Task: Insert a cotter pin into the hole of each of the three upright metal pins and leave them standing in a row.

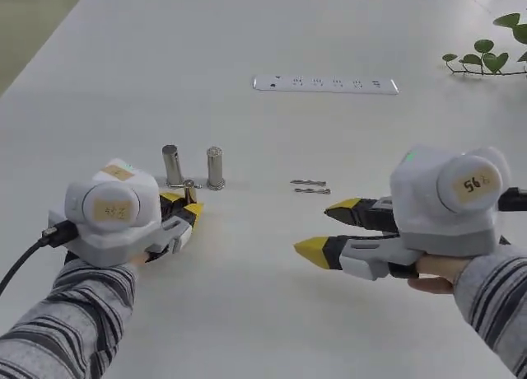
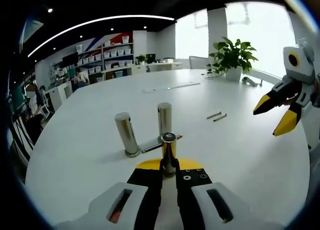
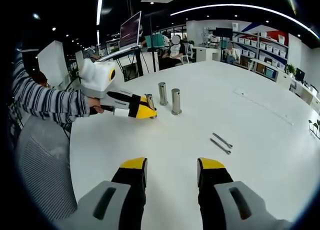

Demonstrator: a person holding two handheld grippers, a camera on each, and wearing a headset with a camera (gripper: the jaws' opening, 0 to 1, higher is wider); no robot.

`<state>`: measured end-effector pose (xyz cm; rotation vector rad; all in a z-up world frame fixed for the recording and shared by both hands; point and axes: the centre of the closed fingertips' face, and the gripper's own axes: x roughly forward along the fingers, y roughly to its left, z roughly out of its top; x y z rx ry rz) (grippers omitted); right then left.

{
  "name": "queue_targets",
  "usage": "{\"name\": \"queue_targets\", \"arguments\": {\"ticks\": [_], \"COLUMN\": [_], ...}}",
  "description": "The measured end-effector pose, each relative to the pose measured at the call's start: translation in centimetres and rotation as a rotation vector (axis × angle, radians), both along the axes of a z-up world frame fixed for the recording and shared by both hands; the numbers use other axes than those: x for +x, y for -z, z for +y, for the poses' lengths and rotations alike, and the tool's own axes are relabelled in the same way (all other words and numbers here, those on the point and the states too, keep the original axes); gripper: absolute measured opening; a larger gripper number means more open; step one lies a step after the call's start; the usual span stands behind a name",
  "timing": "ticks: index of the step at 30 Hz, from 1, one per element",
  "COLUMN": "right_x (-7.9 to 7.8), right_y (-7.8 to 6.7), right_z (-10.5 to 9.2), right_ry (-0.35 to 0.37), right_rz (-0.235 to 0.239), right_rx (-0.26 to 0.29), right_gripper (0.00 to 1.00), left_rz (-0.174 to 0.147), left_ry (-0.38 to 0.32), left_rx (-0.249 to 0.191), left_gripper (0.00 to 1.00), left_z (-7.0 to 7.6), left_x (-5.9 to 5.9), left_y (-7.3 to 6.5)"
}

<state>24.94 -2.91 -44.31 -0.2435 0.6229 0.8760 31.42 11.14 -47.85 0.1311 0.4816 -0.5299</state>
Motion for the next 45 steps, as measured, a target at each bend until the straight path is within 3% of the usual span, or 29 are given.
{"name": "queue_targets", "arguments": {"ticks": [6,13,22,26,29,31,36,45], "right_x": [0.2,1.1,4.0,5.6,6.4,7.8,8.8,10.4], "right_y": [-0.2,-0.8,-3.0,-3.7,-3.7,-3.5,-2.6,-1.1], "right_z": [-0.4,0.0,3.2,5.7,6.9,7.7,9.7,11.5], "right_ry": [0.015,0.045,0.048,0.034,0.025,0.021,0.016,0.008], "right_rz": [-0.002,-0.005,-0.067,-0.076,-0.091,-0.094,-0.097,-0.1], "right_rx": [0.009,0.058,0.149,0.2,0.196,0.205,0.193,0.171], "right_gripper": [0.36,0.36,0.34,0.34,0.34,0.34,0.32,0.25], "left_rz": [0.0,0.007,-0.037,-0.045,-0.058,-0.057,-0.061,-0.075], "left_ry": [0.011,0.003,-0.039,-0.042,-0.045,-0.039,-0.028,-0.01], "left_rx": [0.002,0.007,-0.023,-0.035,-0.045,-0.046,-0.034,-0.047], "left_gripper": [0.18,0.4,0.64,0.71,0.77,0.78,0.85,0.96], "left_z": [0.1,0.1,0.2,0.2,0.2,0.1,0.2,-0.2], "left_x": [-0.5,-1.7,-3.8,-4.3,-4.8,-5.1,-5.6,-6.1], "left_y": [0.0,-0.8,-3.4,-4.2,-4.9,-5.0,-5.1,-5.6]}}
